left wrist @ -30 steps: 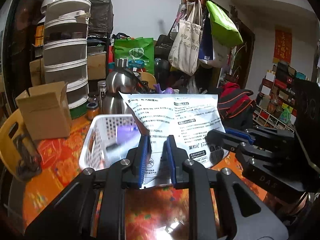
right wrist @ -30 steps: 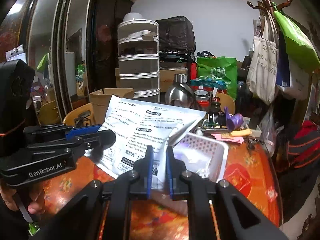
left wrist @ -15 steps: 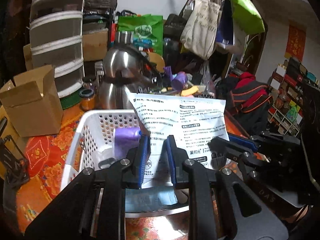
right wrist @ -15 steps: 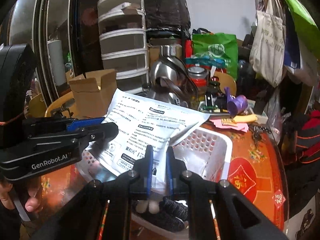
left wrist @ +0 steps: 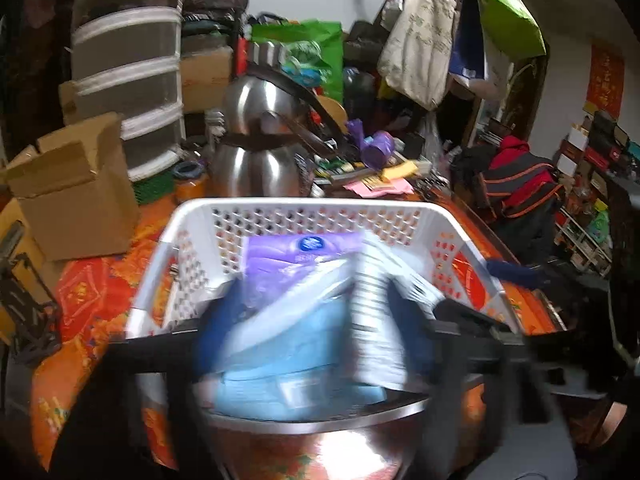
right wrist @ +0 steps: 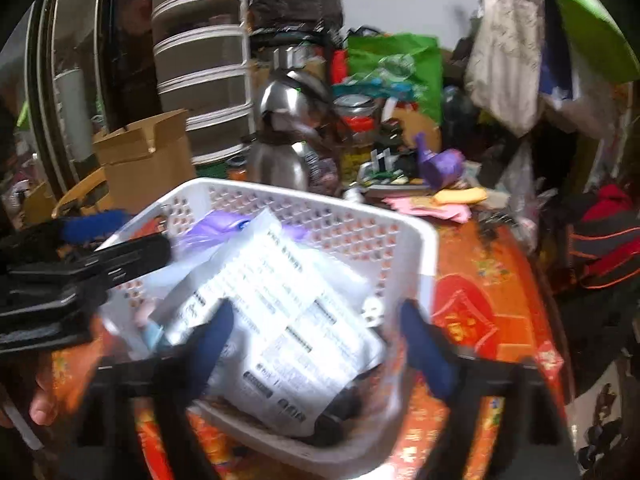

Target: Organize soft objects

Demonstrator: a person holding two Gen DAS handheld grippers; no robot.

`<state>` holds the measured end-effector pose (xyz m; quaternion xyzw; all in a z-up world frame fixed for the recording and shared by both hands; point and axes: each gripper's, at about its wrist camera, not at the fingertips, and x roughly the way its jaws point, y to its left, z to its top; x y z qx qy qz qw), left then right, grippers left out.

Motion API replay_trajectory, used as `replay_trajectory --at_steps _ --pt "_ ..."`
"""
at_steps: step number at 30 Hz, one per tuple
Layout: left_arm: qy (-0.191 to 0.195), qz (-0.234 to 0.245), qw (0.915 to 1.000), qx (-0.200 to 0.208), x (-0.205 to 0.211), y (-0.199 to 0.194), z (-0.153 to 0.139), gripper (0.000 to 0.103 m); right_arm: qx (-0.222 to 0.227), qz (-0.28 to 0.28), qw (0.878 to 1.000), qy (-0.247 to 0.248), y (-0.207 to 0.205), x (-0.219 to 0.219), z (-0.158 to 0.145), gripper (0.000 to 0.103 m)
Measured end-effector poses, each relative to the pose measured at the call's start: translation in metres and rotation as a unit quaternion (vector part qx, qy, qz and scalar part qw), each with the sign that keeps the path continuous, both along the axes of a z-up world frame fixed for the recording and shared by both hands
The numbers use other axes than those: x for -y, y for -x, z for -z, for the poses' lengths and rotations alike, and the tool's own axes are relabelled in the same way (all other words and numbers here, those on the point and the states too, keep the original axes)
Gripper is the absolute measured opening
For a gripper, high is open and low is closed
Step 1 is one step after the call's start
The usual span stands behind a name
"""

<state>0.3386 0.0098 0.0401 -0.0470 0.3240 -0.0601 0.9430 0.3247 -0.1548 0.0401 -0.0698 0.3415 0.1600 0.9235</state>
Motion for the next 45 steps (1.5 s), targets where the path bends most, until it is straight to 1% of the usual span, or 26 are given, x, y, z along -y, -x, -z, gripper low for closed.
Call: replay_trajectory --at_steps 2,3,4,6,8,10,12,13,14,15,16,18,21,25,28,29,31,33,34,36,37,38,40,42,45 --pt "-0.01 -0.008 0.9997 0.021 -0.005 0.008 -0.001 0.09 -0.005 0.003 1.0 -0.003 0.002 0.004 0.001 0.091" --pt "-0.011 -0.01 0.9996 0.022 -0.007 0.011 0.0 0.09 -0.019 0.001 1.0 -0.012 0.001 0.006 0.002 0.099" --pt "-0.009 -0.011 0.9998 0.017 -0.009 0.012 0.001 0.09 -0.035 0.001 0.999 -0.018 -0.001 0.007 0.004 0.103" --pt "-0.006 -0.012 0.9999 0.003 -0.013 0.014 0.006 0.09 -0.043 -0.003 0.998 -0.036 0.002 0.012 0.005 0.103" --pt "-0.011 -0.017 0.9998 -0.005 -0.017 0.018 0.011 0.09 -0.034 -0.001 0.999 -0.04 0.009 0.013 0.003 0.103" --pt "-0.008 -0.015 0.9998 -0.01 -0.021 0.028 0.013 0.09 -0.026 0.005 0.999 -0.041 0.023 0.015 -0.001 0.103" --pt "-0.008 -0.016 0.9998 -0.004 -0.024 0.046 0.011 0.091 -0.019 0.005 0.999 -0.045 0.037 0.016 -0.005 0.103" --pt "-0.012 -0.015 0.9998 0.001 -0.024 0.056 0.01 0.093 -0.014 0.012 0.999 -0.042 0.046 0.017 -0.008 0.103" --pt "-0.016 -0.013 0.9998 0.004 -0.024 0.065 0.008 0.101 -0.004 0.022 0.999 -0.035 0.057 0.017 -0.012 0.103" --pt "-0.019 -0.008 0.9997 0.009 -0.024 0.078 0.006 0.103 0.009 0.026 0.999 -0.026 0.069 0.016 -0.016 0.103" --pt "-0.022 -0.006 0.9997 0.013 -0.023 0.087 0.004 0.103 0.019 0.024 0.999 -0.02 0.081 0.014 -0.02 0.103" --pt "-0.04 -0.011 0.9985 0.036 -0.022 0.117 -0.002 0.103 0.031 0.02 0.999 -0.013 0.107 0.013 -0.026 0.103" --pt "-0.059 -0.021 0.9968 0.05 -0.023 0.153 -0.007 0.103 0.044 0.02 0.999 -0.013 0.143 0.015 -0.034 0.103" --pt "-0.05 -0.019 0.997 0.055 -0.03 0.196 -0.015 0.103 0.06 0.027 0.998 -0.006 0.189 0.018 -0.04 0.103" --pt "-0.042 -0.017 0.9985 0.033 -0.037 0.23 -0.018 0.103 0.076 0.034 0.996 -0.012 0.229 0.021 -0.048 0.103" --pt "-0.037 -0.017 0.9984 0.04 -0.038 0.245 -0.021 0.103 0.082 0.037 0.996 -0.015 0.24 0.023 -0.052 0.103" --pt "-0.034 -0.019 0.9978 0.054 -0.039 0.275 -0.025 0.103 0.094 0.064 0.993 -0.026 0.269 0.028 -0.058 0.103" --pt "-0.031 -0.023 0.9971 0.065 -0.039 0.3 -0.029 0.103 0.096 0.088 0.991 -0.031 0.296 0.03 -0.063 0.103" --pt "-0.032 -0.027 0.9965 0.072 -0.037 0.319 -0.032 0.103 0.095 0.085 0.991 -0.029 0.303 0.03 -0.066 0.103" --pt "-0.04 -0.035 0.996 0.072 -0.03 0.345 -0.036 0.103 0.088 0.053 0.995 -0.016 0.324 0.023 -0.069 0.103" --pt "-0.041 -0.035 0.9956 0.076 -0.027 0.354 -0.039 0.103 0.088 0.042 0.995 -0.012 0.329 0.019 -0.07 0.103" --pt "-0.038 -0.03 0.9948 0.089 -0.023 0.369 -0.043 0.103 0.09 0.04 0.995 -0.012 0.333 0.017 -0.07 0.103" --pt "-0.03 -0.02 0.9947 0.096 -0.018 0.385 -0.049 0.103 0.096 0.045 0.994 -0.009 0.336 0.014 -0.07 0.103" --pt "-0.028 -0.021 0.9946 0.097 -0.016 0.389 -0.052 0.103 0.094 0.05 0.994 -0.008 0.332 0.012 -0.069 0.103" --pt "-0.025 -0.032 0.9949 0.092 -0.017 0.39 -0.053 0.103 0.082 0.05 0.995 -0.025 0.325 0.014 -0.067 0.103"
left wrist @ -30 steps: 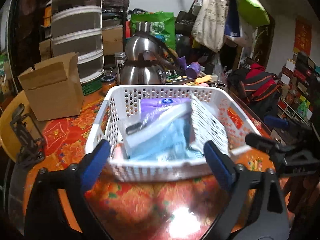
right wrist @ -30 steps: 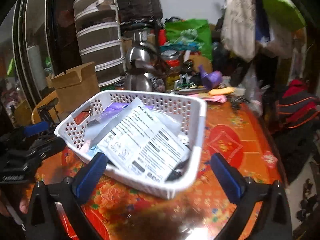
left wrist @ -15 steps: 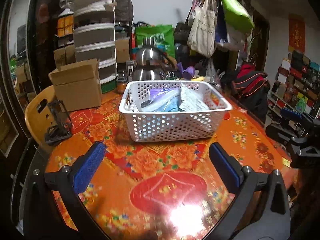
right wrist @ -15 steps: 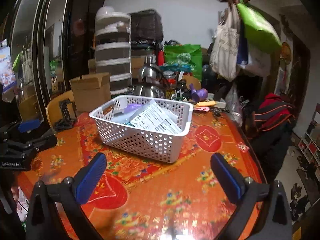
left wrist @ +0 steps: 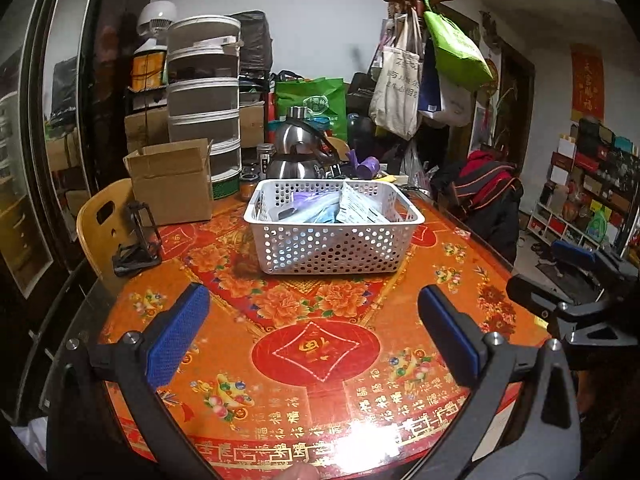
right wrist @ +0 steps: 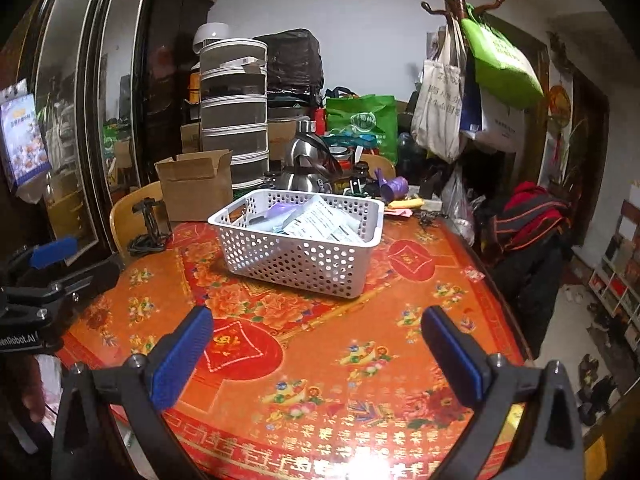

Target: Organize soft objects

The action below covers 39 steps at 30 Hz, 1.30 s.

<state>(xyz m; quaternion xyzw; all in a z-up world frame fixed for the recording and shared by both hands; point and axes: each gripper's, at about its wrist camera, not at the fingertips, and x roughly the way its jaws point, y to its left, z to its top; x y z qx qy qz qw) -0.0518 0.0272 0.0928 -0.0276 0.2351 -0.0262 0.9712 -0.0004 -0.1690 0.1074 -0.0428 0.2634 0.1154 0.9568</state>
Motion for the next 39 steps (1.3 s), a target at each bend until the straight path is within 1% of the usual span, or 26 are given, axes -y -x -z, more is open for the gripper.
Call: replay_trajectory --at_steps 4,10,16,39 --pt "0.012 -0.007 0.9999 -0.009 -0.005 -0.011 0.002 0.103 -0.003 0.004 1.0 0.004 -0.007 0.001 0.001 0.103" --pt "0.011 -0.005 0.9998 -0.014 -0.007 -0.023 0.005 0.103 -0.008 0.001 1.0 0.011 -0.01 0.0 0.003 0.103" --pt "0.009 -0.001 0.9998 -0.017 -0.002 -0.029 0.006 0.103 -0.011 0.004 1.0 0.007 -0.013 0.002 0.005 0.103" --pt "0.011 0.003 0.9996 -0.025 -0.002 -0.036 0.015 0.103 -0.011 0.01 1.0 0.008 -0.017 0.004 0.006 0.103"
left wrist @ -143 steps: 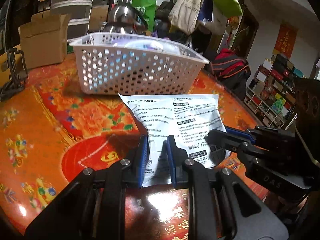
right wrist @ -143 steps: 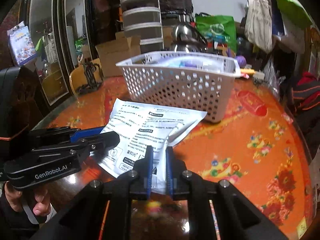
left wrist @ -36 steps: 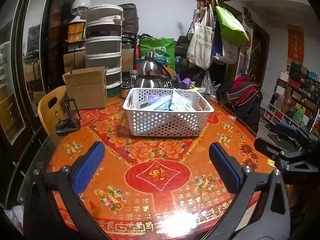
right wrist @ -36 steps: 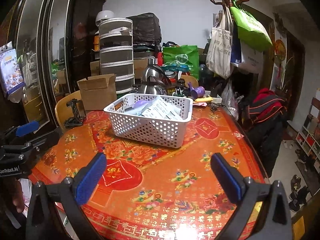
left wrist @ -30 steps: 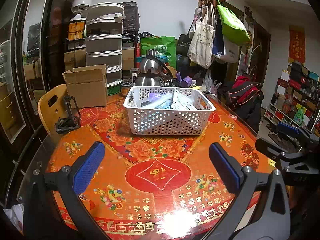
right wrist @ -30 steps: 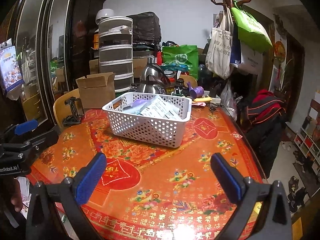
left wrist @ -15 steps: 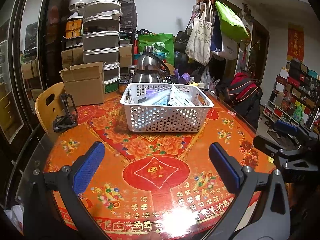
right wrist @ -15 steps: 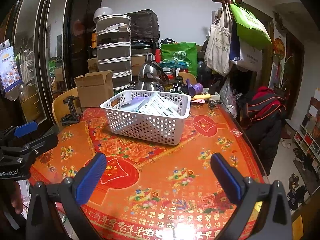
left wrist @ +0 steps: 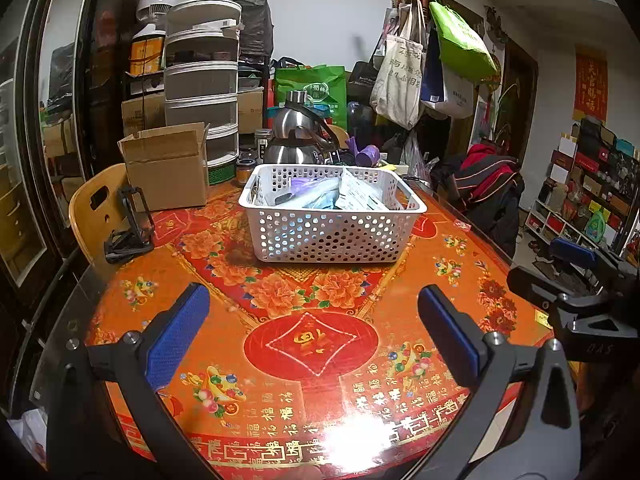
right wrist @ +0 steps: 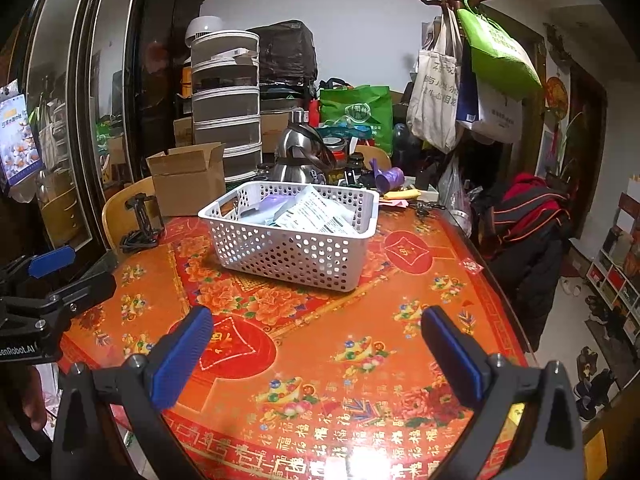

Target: Organize soft objects

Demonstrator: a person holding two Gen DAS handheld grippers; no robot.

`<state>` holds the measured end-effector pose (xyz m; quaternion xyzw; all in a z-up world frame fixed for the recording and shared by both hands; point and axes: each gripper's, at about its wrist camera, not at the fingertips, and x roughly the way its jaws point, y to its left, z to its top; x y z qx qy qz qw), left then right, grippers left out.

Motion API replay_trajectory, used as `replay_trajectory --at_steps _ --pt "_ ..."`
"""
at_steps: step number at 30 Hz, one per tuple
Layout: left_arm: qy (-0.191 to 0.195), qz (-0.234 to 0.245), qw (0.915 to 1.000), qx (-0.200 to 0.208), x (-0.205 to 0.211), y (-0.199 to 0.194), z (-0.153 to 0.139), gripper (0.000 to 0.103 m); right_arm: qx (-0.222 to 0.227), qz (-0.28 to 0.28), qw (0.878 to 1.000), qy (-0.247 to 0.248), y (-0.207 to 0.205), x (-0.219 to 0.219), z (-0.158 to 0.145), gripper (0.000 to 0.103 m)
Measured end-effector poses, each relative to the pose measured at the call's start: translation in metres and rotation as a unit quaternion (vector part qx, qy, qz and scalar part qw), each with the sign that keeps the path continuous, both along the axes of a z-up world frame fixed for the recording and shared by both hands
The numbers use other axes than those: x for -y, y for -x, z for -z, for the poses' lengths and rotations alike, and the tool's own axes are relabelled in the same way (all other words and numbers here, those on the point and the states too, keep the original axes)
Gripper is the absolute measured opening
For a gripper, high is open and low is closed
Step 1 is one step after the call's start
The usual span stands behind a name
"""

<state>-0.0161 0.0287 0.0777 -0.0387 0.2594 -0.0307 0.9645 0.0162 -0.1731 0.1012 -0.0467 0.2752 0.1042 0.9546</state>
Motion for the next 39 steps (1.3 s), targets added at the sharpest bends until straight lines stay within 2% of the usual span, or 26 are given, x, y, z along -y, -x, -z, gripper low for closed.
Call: replay_trajectory --at_steps 39 --pt "-0.005 0.011 0.9999 0.001 0.0043 -0.0012 0.0087 0.103 -0.004 0.004 1.0 0.001 -0.0008 0.0022 0.0046 0.103"
